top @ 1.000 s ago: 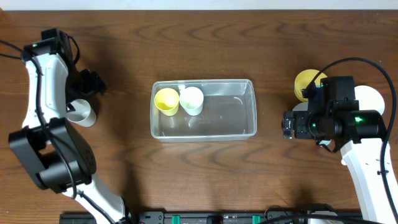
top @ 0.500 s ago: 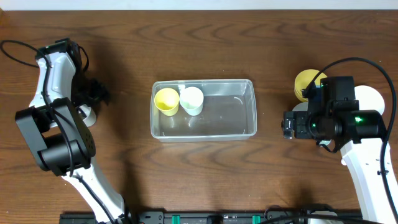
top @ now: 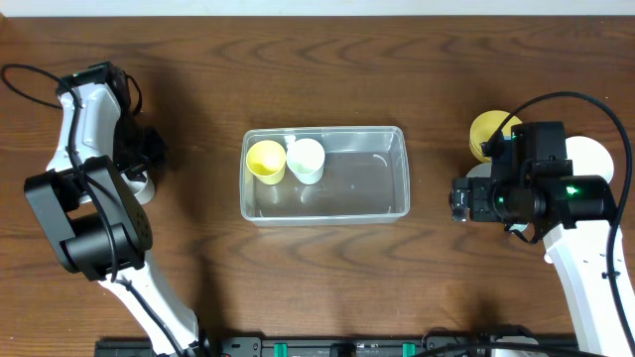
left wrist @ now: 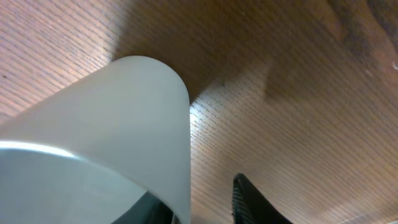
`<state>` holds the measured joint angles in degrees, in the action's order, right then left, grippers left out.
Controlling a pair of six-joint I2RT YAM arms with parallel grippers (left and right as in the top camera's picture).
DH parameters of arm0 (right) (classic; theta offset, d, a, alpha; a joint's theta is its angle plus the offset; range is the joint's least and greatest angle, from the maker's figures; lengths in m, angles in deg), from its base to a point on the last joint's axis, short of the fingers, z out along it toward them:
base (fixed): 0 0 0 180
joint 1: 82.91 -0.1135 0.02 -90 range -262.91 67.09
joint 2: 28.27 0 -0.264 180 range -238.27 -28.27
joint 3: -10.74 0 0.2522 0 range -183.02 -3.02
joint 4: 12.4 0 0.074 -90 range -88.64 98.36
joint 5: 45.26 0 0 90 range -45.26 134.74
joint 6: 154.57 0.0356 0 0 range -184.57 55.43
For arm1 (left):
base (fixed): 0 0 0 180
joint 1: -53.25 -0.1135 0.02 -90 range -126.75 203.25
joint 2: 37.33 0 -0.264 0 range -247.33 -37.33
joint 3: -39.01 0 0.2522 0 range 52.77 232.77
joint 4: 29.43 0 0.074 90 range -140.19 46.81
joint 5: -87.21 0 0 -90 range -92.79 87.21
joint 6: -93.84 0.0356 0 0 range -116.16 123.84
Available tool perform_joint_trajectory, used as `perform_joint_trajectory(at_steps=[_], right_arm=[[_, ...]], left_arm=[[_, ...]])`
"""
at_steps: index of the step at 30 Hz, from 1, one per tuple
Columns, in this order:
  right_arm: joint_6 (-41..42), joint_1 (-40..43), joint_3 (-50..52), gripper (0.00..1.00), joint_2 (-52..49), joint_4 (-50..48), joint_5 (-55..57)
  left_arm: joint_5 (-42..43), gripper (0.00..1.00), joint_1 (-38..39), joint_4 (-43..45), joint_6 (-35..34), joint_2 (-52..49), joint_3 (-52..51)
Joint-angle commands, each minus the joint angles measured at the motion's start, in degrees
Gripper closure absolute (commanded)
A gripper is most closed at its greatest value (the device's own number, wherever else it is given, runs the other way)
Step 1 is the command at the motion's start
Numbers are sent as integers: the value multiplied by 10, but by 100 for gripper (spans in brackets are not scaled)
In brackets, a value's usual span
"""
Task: Pack container
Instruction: 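Return the left gripper and grasp the second white cup, then place the second white cup in the container's front-left corner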
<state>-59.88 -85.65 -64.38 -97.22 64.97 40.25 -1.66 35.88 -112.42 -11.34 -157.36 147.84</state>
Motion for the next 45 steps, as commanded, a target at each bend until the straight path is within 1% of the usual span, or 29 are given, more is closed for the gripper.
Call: perform_joint_trajectory(at_steps=[1,3,5,10,17,20,24,29,34,37,41,45], right_arm=[[-10,3,-11,1,-1,1,0],[-10,3,-11,1,-1,1,0],[-10,3,-11,1,-1,1,0],[-10,3,-11,1,-1,1,0],[-10,3,-11,1,-1,0,0],[-10,3,-11,1,-1,0,0],[-10,3,-11,1,-1,0,0],[-10,3,-11,1,-1,0,0],[-9,3,-11,1,-1,0,0],[-10,3,-11,1,-1,0,0],[-10,3,-11,1,-1,1,0],[-10,3,-11,1,-1,3,0]], left_arm=[[-3,75,-1,-6,-1,0,-4],[-3,78,-1,-7,-2,0,-4],[-3,85,-1,-7,-2,0,-4],[-3,94,-1,-10,-2,0,-3],[-3,94,1,-13,-2,15,-2],[-3,94,9,-23,-2,42,12],[-3,95,38,-28,-1,109,21],[-2,94,116,-44,12,212,21],[-3,94,250,-65,16,297,20],[-2,94,334,-67,25,314,20],[-2,94,426,-72,40,307,13],[-2,94,469,-72,49,293,-3]])
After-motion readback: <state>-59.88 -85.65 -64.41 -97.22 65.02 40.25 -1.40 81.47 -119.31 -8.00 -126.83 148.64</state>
